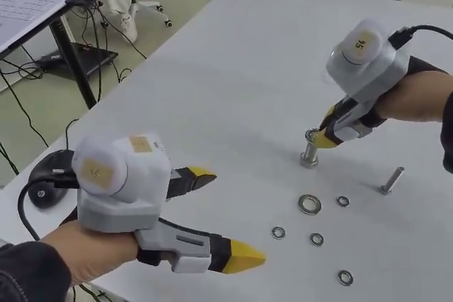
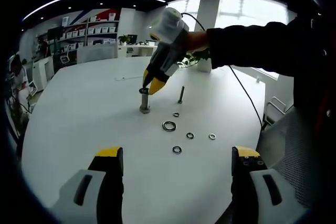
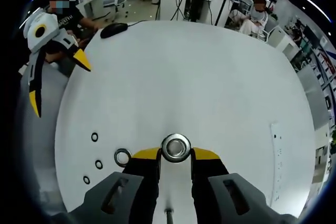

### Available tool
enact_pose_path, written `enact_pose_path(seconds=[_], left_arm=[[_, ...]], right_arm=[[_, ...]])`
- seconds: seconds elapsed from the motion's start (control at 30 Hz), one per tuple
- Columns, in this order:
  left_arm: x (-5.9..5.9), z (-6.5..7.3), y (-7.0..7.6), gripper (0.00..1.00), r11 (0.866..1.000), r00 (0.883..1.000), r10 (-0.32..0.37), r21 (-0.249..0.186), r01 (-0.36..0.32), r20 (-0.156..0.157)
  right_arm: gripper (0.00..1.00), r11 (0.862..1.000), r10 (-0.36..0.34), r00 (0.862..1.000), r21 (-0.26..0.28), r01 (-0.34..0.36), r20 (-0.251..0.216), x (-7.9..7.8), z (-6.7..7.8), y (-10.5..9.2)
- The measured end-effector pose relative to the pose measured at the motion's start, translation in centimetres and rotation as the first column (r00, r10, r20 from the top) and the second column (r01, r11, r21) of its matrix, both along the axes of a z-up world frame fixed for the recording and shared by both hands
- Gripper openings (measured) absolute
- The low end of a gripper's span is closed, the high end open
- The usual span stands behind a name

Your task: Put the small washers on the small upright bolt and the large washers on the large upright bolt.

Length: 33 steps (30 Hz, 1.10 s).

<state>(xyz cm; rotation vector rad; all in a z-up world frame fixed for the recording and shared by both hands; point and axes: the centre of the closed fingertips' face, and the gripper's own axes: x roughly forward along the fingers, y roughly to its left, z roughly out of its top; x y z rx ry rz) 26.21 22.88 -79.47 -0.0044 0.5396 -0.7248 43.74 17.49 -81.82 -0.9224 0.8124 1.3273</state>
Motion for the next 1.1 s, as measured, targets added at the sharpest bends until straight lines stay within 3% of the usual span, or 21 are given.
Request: enact_pose_path(seconds=[0.37, 0.87, 0.93, 0.97, 1.0, 1.07, 1.1], left_arm=[[0.1, 0.0, 0.1, 0.85, 1.0, 1.0, 0.0, -0.002, 0.0, -0.005], [0.3, -0.1, 0.2, 0.85, 1.0, 1.0, 0.003, -0.004, -0.003, -0.011], [0.3, -0.1, 0.2, 0.85, 1.0, 1.0, 0.003, -0.002, -0.003, -0.012], [0.3, -0.1, 0.2, 0.85, 1.0, 1.0, 0.003, -0.003, -0.003, -0.012], [0.4, -0.1, 0.2, 0.85, 1.0, 1.0, 0.004, -0.004, -0.004, -0.011], [0.4, -0.1, 0.2, 0.85, 1.0, 1.0, 0.006, -0.005, -0.006, -0.012], [0.4, -0.1, 0.2, 0.85, 1.0, 1.0, 0.006, -0.005, -0.007, -0.012]], right_arm=[[0.23, 1.0, -0.009, 0.999, -0.004, 0.009, -0.033, 0.0, -0.8, -0.2], [0.22, 0.997, 0.011, 0.999, -0.072, -0.014, -0.033, 0.5, -3.8, -0.4], [0.19, 0.995, 0.011, 0.999, -0.097, -0.014, -0.031, 0.6, -4.4, -0.7], [0.07, 0.987, 0.036, 0.999, -0.157, -0.037, -0.006, 1.0, -4.6, -1.7], [0.04, 0.992, 0.055, 0.998, -0.111, -0.051, 0.027, 1.4, -4.5, -1.0], [0.04, 0.997, -0.001, 0.998, -0.072, -0.003, -0.056, 0.4, -4.5, -0.8], [0.04, 0.997, 0.016, 1.0, -0.079, -0.017, -0.022, 0.8, -4.4, -0.9]])
